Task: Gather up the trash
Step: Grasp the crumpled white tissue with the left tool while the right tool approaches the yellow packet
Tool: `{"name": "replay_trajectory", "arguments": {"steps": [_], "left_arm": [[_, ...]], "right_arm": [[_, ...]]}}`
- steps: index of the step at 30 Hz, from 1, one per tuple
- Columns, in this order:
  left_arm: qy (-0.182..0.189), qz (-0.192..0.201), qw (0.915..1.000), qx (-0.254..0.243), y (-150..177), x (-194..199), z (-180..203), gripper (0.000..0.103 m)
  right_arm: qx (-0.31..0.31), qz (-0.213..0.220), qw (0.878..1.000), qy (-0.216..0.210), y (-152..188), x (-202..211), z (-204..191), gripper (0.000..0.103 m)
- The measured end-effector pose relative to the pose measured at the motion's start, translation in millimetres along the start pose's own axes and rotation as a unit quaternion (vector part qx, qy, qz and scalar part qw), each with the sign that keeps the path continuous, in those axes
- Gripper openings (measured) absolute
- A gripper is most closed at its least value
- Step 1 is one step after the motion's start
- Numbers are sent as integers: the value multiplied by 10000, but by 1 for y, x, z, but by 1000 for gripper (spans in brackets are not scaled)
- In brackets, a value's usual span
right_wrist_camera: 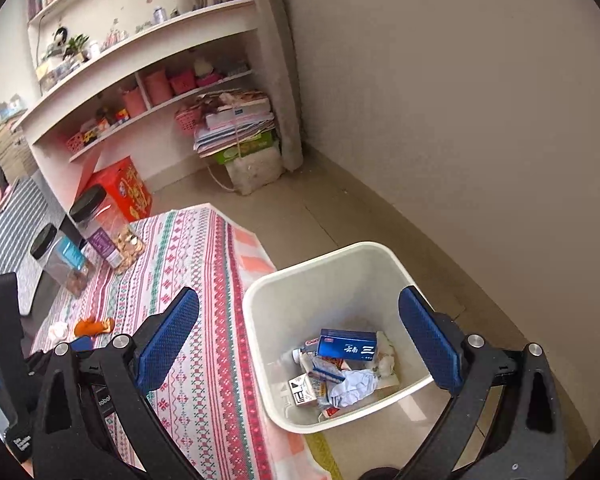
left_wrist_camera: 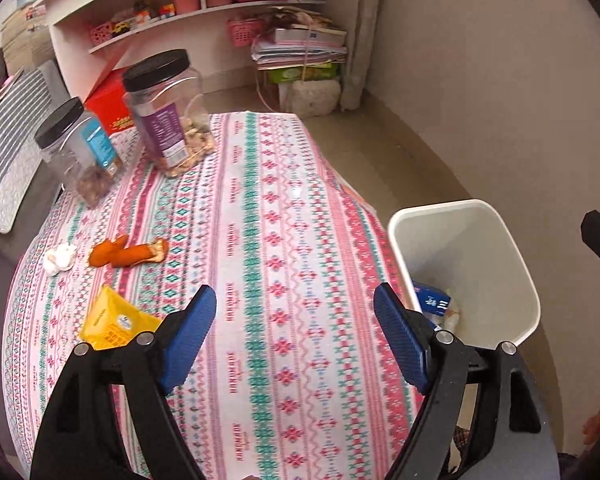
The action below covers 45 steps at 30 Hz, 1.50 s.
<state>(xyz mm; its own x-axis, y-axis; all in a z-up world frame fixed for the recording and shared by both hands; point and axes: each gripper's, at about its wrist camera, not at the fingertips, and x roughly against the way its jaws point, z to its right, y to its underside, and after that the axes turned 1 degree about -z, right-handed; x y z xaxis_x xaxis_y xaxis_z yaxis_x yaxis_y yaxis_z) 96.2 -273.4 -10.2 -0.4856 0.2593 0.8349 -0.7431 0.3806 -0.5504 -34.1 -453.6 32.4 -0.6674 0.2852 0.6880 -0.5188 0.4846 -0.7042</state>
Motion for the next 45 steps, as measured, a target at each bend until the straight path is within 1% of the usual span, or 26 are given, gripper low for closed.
{"name": "replay_trajectory", "arguments": {"steps": [8, 16, 18, 21, 24, 26, 27, 30, 32, 34, 37, 39, 40, 41, 45], "left_arm": [[-528, -33, 9979, 361, 6, -11, -89, 79], [-1115, -158, 9914, 663, 3, -35, -187, 79], [-1234, -233, 9895, 719, 1, -42, -210, 79], [-1293, -428, 9876, 776, -3, -54, -240, 79], [-1360, -585, 9854, 845, -5, -67, -268, 81], [-1347, -652, 9837, 993, -6, -76, -285, 81], [-1280, -691, 9833, 1092, -6, -80, -293, 81], [-1064, -734, 9831, 1294, -10, -91, -307, 81], [-961, -737, 9834, 1353, -15, -98, -311, 81], [-875, -776, 9831, 1406, -19, -106, -313, 81], [-814, -980, 9813, 1445, -18, -122, -315, 79], [-814, -1034, 9816, 1386, -15, -128, -315, 58], [-787, -1011, 9824, 1359, -14, -128, -315, 58], [-771, -971, 9833, 1331, -13, -126, -315, 56], [-801, -779, 9851, 1309, -14, -110, -316, 54]], "right_arm": [[722, -316, 9966, -244, 16, -27, -78, 96], [1407, -508, 9877, -463, 34, -52, -144, 96], [1632, -540, 9836, -548, 41, -58, -162, 96], [1989, -642, 9751, -739, 51, -69, -187, 96], [2332, -892, 9624, -1071, 64, -81, -211, 96], [2516, -1016, 9542, -1257, 72, -88, -226, 96], [2592, -1062, 9510, -1307, 77, -91, -232, 96], [2718, -1176, 9433, -1496, 86, -100, -249, 96], [2844, -1246, 9359, -1664, 93, -104, -260, 96], [3067, -1326, 9253, -1791, 101, -106, -270, 96], [3394, -1482, 9081, -1956, 115, -111, -284, 96], [3585, -1540, 8985, -2011, 122, -114, -292, 96], [3668, -1567, 8940, -2041, 126, -116, -297, 96], [3732, -1594, 8907, -2050, 128, -118, -301, 96], [3822, -1751, 8829, -2090, 135, -130, -310, 96]]}}
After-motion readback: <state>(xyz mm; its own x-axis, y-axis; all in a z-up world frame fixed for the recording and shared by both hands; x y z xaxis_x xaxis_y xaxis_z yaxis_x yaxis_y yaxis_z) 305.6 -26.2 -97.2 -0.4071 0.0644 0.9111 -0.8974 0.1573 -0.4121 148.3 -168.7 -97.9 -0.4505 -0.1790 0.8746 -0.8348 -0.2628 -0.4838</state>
